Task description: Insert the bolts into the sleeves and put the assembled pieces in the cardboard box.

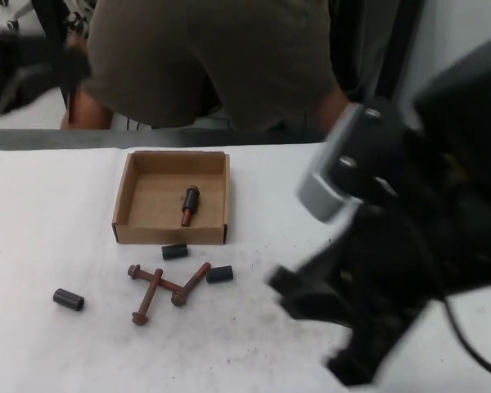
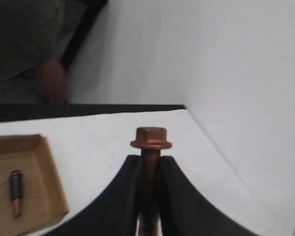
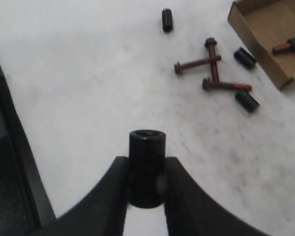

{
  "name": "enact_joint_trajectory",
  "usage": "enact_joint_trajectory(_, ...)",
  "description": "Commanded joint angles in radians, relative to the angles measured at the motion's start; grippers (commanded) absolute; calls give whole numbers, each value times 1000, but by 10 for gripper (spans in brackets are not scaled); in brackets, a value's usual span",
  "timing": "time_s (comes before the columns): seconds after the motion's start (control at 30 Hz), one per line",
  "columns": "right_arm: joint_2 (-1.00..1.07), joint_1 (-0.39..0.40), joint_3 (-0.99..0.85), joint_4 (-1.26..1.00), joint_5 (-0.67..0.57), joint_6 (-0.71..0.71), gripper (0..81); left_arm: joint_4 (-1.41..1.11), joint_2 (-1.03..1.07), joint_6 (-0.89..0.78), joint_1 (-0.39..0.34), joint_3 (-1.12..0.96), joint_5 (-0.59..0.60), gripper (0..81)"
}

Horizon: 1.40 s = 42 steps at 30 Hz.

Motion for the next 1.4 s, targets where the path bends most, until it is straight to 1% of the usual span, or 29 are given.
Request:
enact_joint_trajectory(0.0,38,-2,-3,-143,-92,78,0,-93,-21,-40,-3,-1,91,8)
enact_joint_trajectory(0.13,71,-2,-3,-306,-104,202,0,-96,-27,-39,-3,-1,149,8)
enact_joint_trajectory(0.23,74,-2,-3,-404,-126,286,0,-99,-27,-39,-3,8,165,8)
enact_joint_trajectory(0.3,74,-2,-3,-444,-134,320,0,-127,-33,-46,-9,31,169,8)
enact_joint_trajectory(0.37,74,-2,-3,-467,-134,341,0,-165,-36,-88,-30,62,169,8)
enact_joint_trajectory(0.43,74,-2,-3,-482,-134,353,0,-230,-36,-144,-63,95,167,8)
enact_joint_trajectory(0.57,77,-2,-3,-481,-134,358,0,-439,-36,-250,-140,155,84,8)
enact_joint_trajectory(0.63,80,-2,-3,-481,-134,358,0,-515,-36,-291,-164,171,57,8)
enact_joint_trajectory(0.9,80,-2,-3,-484,-129,365,0,-505,-36,-308,-164,173,55,8)
enact_joint_trajectory(1.03,80,-2,-3,-510,-61,365,0,-505,-36,-308,-169,173,55,8)
enact_joint_trajectory(1.13,80,-2,-3,-552,-66,365,0,-505,-36,-308,-169,173,47,8)
enact_joint_trajectory(1.37,80,-2,-3,-559,-66,365,0,-505,-44,-318,-174,173,44,8)
